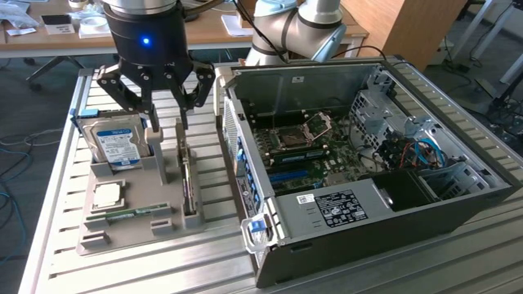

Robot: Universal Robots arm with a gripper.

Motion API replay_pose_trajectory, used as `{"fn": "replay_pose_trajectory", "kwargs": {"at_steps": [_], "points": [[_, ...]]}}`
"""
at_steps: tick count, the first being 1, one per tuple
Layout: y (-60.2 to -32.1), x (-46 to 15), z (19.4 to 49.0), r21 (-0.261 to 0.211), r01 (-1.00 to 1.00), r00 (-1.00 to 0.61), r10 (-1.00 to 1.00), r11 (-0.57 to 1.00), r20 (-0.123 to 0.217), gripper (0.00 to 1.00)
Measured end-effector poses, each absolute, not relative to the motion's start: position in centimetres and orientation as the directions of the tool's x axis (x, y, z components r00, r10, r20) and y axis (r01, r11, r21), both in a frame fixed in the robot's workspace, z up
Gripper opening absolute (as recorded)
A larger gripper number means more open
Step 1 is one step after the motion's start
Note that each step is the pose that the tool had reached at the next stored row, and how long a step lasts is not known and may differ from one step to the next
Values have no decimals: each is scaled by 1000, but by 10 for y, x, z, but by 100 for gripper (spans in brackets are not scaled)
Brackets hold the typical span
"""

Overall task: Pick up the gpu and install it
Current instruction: 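Pick up the gpu and move the gpu toward the slot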

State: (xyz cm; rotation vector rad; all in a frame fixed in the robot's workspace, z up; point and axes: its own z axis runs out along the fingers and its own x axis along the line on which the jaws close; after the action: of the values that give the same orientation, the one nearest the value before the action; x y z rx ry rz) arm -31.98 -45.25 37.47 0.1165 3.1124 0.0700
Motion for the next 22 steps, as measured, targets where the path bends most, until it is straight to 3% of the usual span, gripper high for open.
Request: {"fn": "replay_pose_trajectory", "kwargs": {"at_steps": [22], "points": [[-453, -320, 364, 46, 74, -997, 75, 996, -24, 47]]}}
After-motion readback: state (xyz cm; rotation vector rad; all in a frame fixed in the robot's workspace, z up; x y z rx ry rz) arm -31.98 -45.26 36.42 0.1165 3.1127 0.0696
